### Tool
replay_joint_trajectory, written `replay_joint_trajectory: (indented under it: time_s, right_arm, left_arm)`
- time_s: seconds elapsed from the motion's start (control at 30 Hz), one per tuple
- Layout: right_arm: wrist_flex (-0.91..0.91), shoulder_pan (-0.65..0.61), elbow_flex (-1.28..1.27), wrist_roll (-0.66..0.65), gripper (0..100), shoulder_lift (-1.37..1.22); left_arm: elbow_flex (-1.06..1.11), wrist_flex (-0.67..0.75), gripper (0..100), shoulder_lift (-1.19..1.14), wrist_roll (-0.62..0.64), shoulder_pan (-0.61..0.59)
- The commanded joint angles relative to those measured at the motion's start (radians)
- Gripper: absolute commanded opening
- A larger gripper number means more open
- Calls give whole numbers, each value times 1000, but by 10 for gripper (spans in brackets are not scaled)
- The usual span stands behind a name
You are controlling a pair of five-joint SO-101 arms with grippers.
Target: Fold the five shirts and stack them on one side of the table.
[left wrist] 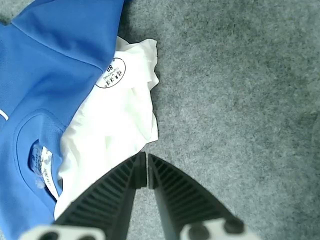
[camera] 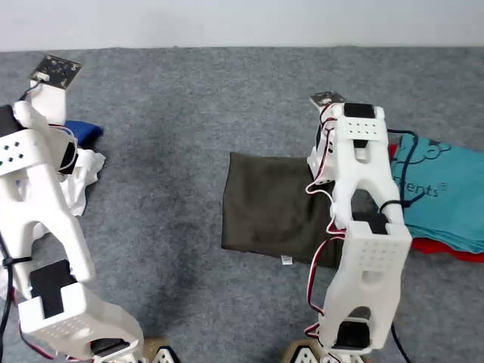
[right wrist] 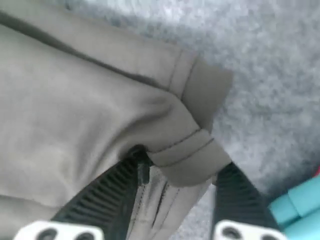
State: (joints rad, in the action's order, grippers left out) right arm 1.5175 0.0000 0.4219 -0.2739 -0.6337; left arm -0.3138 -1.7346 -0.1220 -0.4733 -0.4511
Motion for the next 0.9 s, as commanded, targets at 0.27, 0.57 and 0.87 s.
replay_joint_trajectory:
  time_s: [0.27, 0.57, 0.87]
  right_arm:
    - [59, 15, 63, 6, 12, 30]
    - [31, 12, 66, -25, 10, 139]
    - [-62, 16, 66, -31, 13, 139]
  left_arm:
    - [16, -17, 14, 51, -8, -2]
    - [21, -17, 14, 55, -8, -3]
    - [21, -15, 14, 57, -8, 0]
